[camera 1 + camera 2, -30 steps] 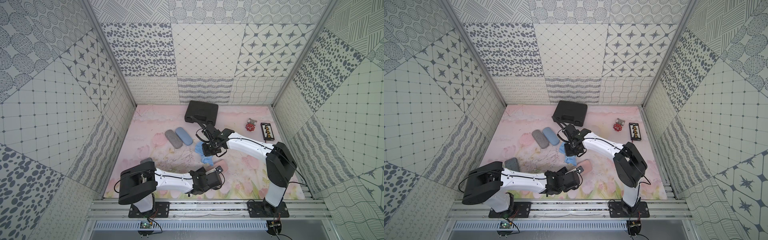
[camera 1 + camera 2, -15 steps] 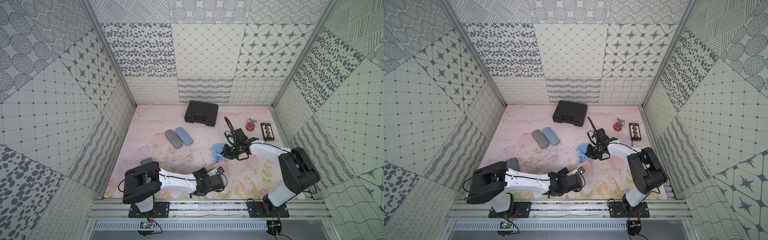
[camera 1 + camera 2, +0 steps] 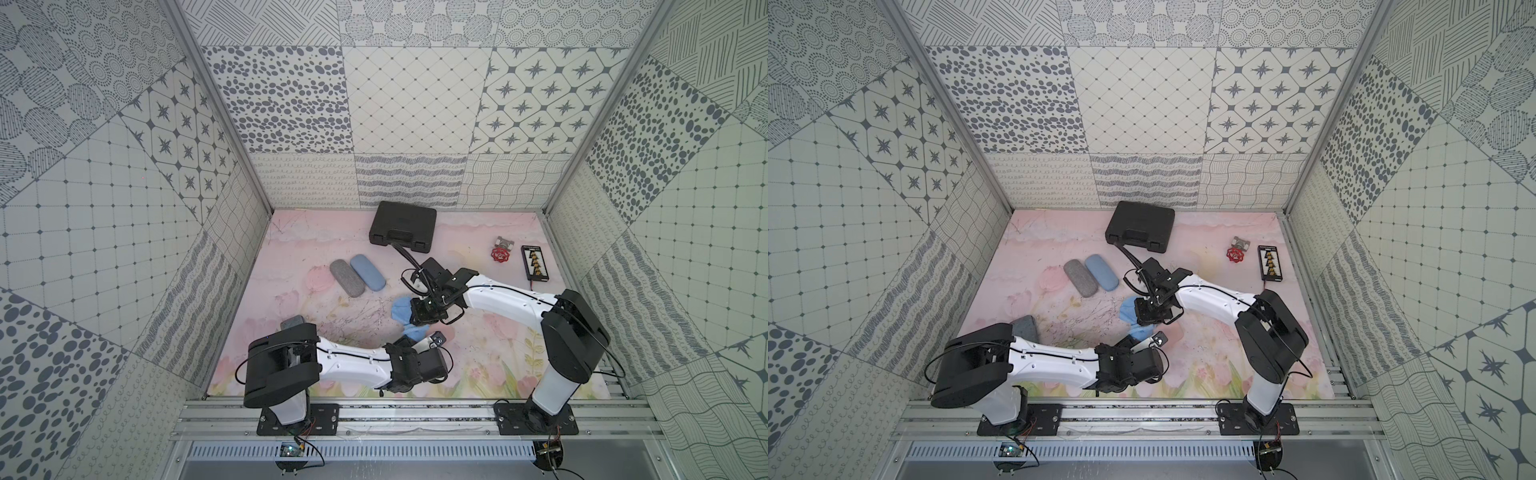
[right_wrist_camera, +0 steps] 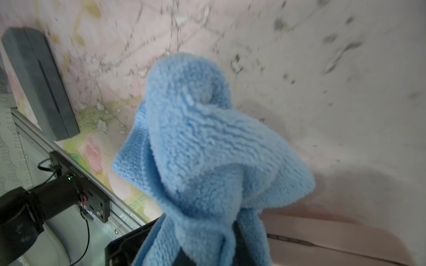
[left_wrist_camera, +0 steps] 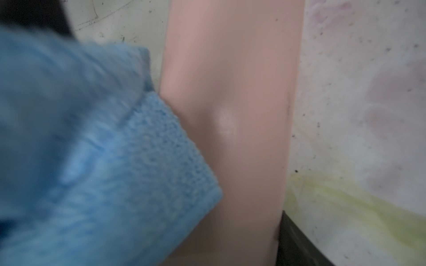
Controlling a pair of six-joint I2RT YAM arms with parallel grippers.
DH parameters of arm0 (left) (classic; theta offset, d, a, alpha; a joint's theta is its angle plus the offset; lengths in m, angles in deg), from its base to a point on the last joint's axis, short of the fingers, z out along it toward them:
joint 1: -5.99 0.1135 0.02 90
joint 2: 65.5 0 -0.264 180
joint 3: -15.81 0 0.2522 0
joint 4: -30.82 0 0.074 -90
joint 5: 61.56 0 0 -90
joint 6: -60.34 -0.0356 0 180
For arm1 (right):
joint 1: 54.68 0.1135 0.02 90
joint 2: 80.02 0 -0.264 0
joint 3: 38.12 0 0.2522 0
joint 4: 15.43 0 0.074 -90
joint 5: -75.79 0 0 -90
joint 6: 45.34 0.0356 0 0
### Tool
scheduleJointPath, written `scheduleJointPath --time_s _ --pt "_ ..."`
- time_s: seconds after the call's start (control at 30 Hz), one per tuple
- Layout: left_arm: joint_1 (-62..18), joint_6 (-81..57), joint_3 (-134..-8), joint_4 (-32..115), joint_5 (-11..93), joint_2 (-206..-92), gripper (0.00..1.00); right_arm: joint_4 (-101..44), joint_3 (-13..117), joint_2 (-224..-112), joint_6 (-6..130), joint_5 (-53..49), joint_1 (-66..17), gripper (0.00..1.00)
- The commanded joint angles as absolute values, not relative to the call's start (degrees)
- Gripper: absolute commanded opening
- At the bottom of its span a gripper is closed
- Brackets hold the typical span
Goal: Wipe the eyeglass case
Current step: Wipe the dirt from the eyeglass case.
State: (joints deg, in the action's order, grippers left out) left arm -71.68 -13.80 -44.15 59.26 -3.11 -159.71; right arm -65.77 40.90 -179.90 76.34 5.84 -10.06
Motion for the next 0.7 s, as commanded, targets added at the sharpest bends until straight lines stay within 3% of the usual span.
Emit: scheduleJointPath --time_s 0.0,0.07,0.17,0.4,0.53,0.67 --pt "-69.68 -9.45 -41.86 63.38 -2.00 -159.96 0.07 -63.98 33.44 -178.78 77.92 11.89 -15.54 0.00" --pt "-68.78 -8.61 -40.19 62.31 0.27 -158.83 0.06 -66.83 29.61 -176.99 74.35 9.00 -21.07 0.00" --pt "-67.86 -9.27 -38.34 60.17 3.49 -157.64 0.06 -75.17 30.57 -175.12 68.25 -3.34 -26.54 0.00" --pt "-66.38 -14.33 -38.38 58.57 9.48 -157.70 0.07 -82.96 43.06 -177.82 59.44 -24.07 -24.62 0.00" --pt "-64.89 -14.36 -38.47 58.47 12.18 -157.52 0.07 -84.57 47.97 -184.84 54.61 -23.64 -19.85 0.00" --pt "-63.84 -13.13 -39.38 58.95 13.66 -157.71 0.07 -81.81 45.72 -185.86 54.04 -12.01 -15.88 0.00"
